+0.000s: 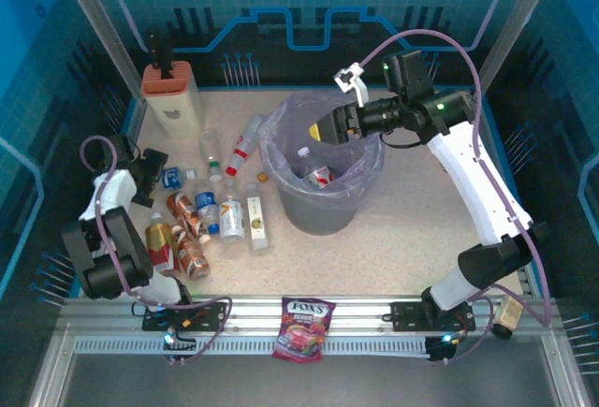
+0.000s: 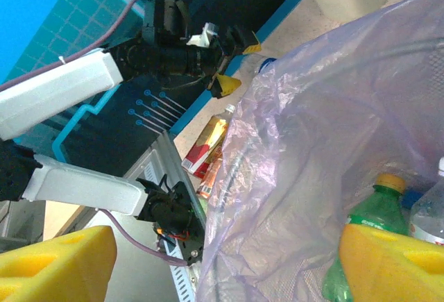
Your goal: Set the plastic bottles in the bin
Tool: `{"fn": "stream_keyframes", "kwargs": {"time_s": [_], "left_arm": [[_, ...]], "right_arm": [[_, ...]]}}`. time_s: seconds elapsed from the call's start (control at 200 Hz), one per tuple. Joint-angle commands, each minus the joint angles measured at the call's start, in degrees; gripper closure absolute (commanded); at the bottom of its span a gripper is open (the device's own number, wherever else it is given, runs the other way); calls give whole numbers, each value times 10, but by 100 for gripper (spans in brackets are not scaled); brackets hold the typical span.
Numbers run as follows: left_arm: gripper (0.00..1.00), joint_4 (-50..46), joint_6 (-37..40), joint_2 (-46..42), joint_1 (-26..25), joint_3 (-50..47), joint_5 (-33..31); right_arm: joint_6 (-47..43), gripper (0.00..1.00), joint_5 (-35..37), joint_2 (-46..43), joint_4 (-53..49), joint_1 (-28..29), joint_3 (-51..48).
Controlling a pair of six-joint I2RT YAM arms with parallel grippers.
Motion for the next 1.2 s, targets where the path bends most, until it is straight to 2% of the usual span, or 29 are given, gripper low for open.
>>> {"fn": "stream_keyframes", "kwargs": {"time_s": [0.0, 0.32, 0.56, 0.71, 0.846, 1.086, 1.196], "left_arm": [[1, 32, -22, 38, -2, 37, 23], [3, 50, -28, 143, -7, 67, 36], [11, 70, -29, 194, -16, 78, 46], [23, 75, -29, 198, -18, 78, 42], [28, 72, -25, 195, -19, 82, 47], [36, 50, 7, 150, -18, 101, 47], [37, 25, 28, 115, -19, 119, 40]], "right_arm": [[-15, 16, 0, -27, -17, -10, -7], [-21, 16, 28, -53, -29, -33, -41], [-19, 17, 48, -62, -32, -45, -52], [-2, 17, 64, -74, -14, -56, -80], [32, 18, 79, -103, 29, -77, -124], [60, 18, 97, -165, 41, -157, -182], [74, 18, 80, -187, 51, -198, -227]]}}
